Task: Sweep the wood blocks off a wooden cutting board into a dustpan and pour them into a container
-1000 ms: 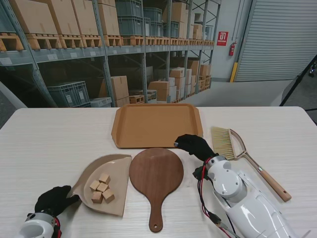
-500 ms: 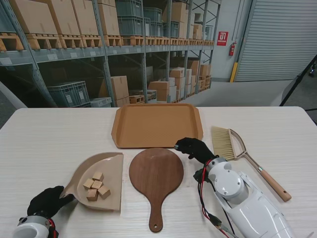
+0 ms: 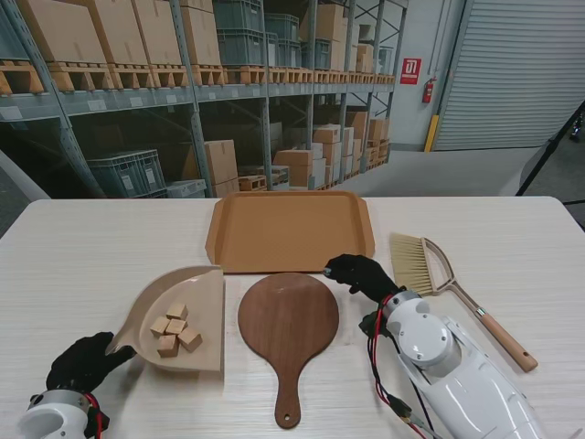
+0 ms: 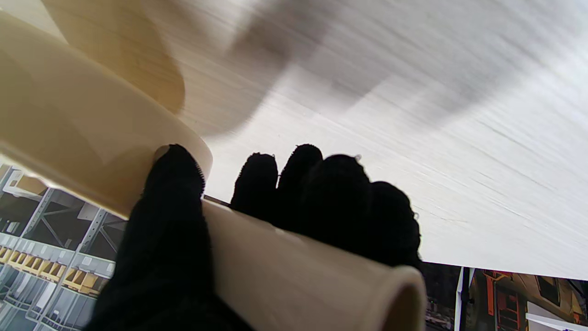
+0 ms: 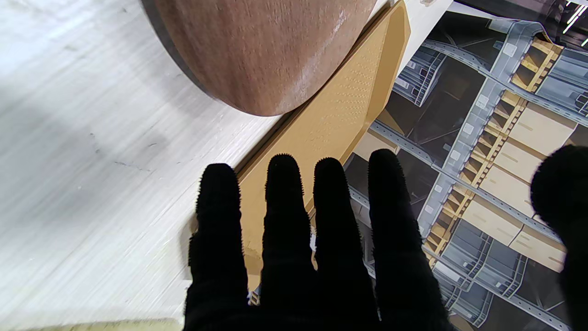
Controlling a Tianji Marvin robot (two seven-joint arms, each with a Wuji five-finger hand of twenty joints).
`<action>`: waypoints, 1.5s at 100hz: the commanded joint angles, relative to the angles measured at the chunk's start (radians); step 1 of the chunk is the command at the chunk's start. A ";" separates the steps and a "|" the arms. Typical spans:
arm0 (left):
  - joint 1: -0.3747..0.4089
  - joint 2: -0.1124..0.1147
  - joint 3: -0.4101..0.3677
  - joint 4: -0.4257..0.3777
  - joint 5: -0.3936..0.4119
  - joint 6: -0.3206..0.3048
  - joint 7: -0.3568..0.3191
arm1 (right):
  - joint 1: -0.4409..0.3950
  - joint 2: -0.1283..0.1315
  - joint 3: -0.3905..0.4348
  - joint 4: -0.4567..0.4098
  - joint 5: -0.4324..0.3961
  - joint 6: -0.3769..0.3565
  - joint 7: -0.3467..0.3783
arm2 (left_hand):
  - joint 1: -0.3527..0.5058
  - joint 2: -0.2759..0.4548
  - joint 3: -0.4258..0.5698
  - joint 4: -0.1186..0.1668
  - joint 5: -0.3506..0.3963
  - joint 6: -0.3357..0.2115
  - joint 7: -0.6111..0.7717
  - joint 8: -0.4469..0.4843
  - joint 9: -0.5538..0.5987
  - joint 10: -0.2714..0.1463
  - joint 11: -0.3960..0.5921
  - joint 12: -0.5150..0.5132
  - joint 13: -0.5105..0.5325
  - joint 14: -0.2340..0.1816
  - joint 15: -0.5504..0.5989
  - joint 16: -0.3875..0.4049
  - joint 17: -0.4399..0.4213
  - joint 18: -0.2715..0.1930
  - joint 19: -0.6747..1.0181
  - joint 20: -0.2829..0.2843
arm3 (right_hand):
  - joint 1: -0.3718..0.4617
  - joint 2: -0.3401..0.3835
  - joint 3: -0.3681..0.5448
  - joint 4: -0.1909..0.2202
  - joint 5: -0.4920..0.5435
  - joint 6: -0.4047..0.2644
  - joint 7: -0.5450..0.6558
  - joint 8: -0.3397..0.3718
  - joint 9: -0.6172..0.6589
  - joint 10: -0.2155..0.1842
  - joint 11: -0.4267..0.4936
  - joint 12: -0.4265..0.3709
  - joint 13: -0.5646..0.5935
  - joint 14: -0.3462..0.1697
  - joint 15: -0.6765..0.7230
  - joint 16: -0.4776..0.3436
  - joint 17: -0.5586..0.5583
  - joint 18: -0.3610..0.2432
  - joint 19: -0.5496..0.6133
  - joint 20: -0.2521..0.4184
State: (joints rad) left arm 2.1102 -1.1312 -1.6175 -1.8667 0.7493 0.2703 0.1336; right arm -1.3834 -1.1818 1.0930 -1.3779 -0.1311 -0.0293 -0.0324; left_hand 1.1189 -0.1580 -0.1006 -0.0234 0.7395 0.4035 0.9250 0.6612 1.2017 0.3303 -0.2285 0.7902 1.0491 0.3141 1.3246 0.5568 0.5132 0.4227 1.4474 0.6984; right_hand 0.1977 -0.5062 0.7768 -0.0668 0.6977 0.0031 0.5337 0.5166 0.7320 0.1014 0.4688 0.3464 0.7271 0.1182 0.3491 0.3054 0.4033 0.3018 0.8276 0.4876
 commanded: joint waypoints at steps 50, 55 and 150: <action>-0.234 0.020 0.015 0.086 -0.024 -0.068 -0.111 | -0.013 0.001 0.000 -0.003 0.008 -0.006 0.024 | 0.124 0.135 0.098 0.005 0.115 0.012 0.060 0.037 0.093 -0.353 1.645 0.022 0.100 -0.260 0.055 0.011 0.014 -0.053 0.072 0.041 | -0.021 0.014 0.010 0.006 0.009 -0.026 -0.001 0.019 0.002 0.005 0.014 0.015 -0.017 -0.005 0.018 0.012 -0.012 0.015 -0.003 0.026; -0.260 0.022 0.023 0.099 -0.023 -0.075 -0.120 | -0.014 0.001 0.000 -0.004 0.010 -0.006 0.025 | 0.123 0.135 0.097 0.005 0.114 0.011 0.059 0.038 0.093 -0.355 1.645 0.022 0.100 -0.262 0.056 0.011 0.015 -0.054 0.072 0.040 | -0.020 0.017 0.010 0.006 0.008 -0.026 -0.002 0.019 0.003 0.006 0.014 0.015 -0.017 -0.003 0.018 0.013 -0.013 0.014 -0.003 0.027; -0.812 0.042 0.291 0.562 -0.134 -0.094 -0.237 | -0.023 -0.002 -0.001 -0.011 0.036 0.010 0.029 | 0.105 0.163 0.091 0.007 0.073 -0.001 0.075 0.043 0.065 -0.392 1.620 0.009 0.074 -0.293 0.018 -0.004 0.011 -0.086 0.059 0.023 | -0.008 0.029 0.005 0.009 0.007 -0.028 -0.007 0.021 0.029 0.010 0.019 0.026 -0.012 0.001 0.018 0.015 -0.012 0.019 -0.008 0.033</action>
State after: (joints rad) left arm 1.3259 -1.0876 -1.3308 -1.3029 0.6133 0.1836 -0.0795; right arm -1.3964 -1.1801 1.0954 -1.3844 -0.0974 -0.0232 -0.0153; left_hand 1.1191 -0.1583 -0.1006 -0.0234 0.7395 0.4043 0.9251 0.6845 1.2018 0.3303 -0.2285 0.8029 1.0493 0.3141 1.3371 0.5568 0.5148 0.4238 1.4523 0.7002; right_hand 0.1981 -0.4902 0.7774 -0.0668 0.6979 -0.0017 0.5340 0.5276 0.7452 0.1030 0.4688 0.3585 0.7271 0.1212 0.3496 0.3054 0.4022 0.3018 0.8275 0.4904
